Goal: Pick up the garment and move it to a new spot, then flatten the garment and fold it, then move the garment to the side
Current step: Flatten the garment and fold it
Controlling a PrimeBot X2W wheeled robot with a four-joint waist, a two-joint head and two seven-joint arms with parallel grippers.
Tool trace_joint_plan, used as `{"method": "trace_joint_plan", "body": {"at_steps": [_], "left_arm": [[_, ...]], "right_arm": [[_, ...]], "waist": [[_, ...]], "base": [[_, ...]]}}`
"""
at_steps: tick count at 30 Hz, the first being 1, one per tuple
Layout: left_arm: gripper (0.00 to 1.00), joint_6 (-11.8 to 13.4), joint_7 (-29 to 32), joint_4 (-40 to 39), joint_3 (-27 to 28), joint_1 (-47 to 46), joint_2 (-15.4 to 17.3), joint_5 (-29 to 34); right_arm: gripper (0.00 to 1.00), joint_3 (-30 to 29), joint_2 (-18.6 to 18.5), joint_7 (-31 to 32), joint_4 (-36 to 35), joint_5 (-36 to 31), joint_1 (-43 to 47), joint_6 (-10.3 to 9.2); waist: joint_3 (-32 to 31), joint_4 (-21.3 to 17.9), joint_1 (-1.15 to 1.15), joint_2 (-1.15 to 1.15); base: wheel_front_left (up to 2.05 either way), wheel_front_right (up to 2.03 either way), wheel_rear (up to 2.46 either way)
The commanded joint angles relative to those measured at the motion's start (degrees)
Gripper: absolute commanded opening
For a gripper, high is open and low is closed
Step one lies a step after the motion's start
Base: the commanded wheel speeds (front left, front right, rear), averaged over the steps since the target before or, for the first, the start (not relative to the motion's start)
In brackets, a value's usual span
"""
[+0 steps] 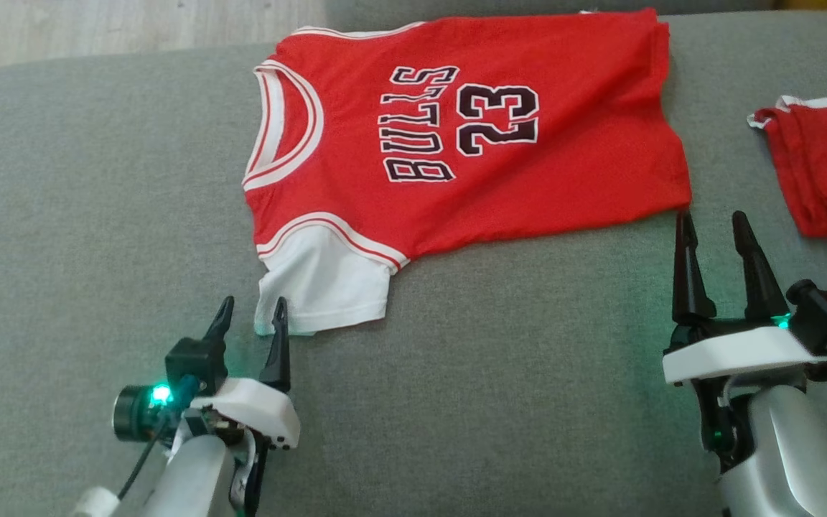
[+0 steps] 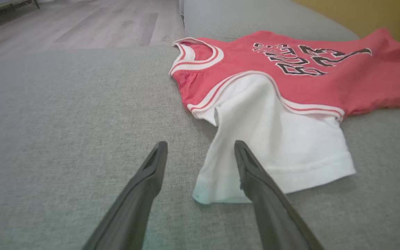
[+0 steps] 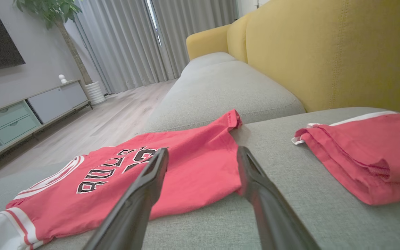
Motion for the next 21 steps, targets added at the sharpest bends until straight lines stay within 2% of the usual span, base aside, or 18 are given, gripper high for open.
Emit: {"method": "trace_joint_plan", "body": {"at_steps": [1,9,10,11,15,21], "left_arm": [[1.00,0.0,0.1,-0.4,2.1,-2.5,1.4,-0.1],[1.00,-1.2,5.0,4.9,0.8,-4.9,1.8,-0.5],[0.47,-1.5,5.7,5.3,0.5,-5.0,1.8,-0.6],[0.00,-2.1,5.8,5.5,0.2,-5.2,1.7,-0.9],[0.00,-2.5,4.0,4.7,0.2,-5.4,1.6,-1.4],[0.00,-1.4,-3.9,-2.1,2.4,-5.6,1.0,-3.3]], "right_arm": [[1.00,1.4,-0.1,-0.1,-2.3,0.5,-2.2,-0.05],[1.00,1.4,-0.1,-0.1,-3.0,0.8,-3.2,-0.05],[1.00,1.3,-0.1,-0.1,-3.1,0.8,-3.3,-0.05],[1.00,1.0,-0.1,0.2,-3.1,0.6,-3.5,-0.05],[1.00,0.6,-0.1,1.0,-2.7,0.0,-3.9,-0.05],[1.00,-2.4,-0.1,3.7,-0.1,-2.4,-5.5,-0.05]], "waist": [[0.6,-0.6,-0.01,0.00],[1.9,-1.7,-0.01,0.00],[2.0,-1.8,-0.01,0.00],[2.0,-1.7,-0.01,0.00],[1.8,-1.5,-0.01,0.00],[0.8,0.8,-0.01,0.00]], "base": [[0.00,0.00,0.00],[0.00,0.00,0.00],[0.00,0.00,0.00],[0.00,0.00,0.00],[0.00,0.00,0.00],[0.00,0.00,0.00]]}}
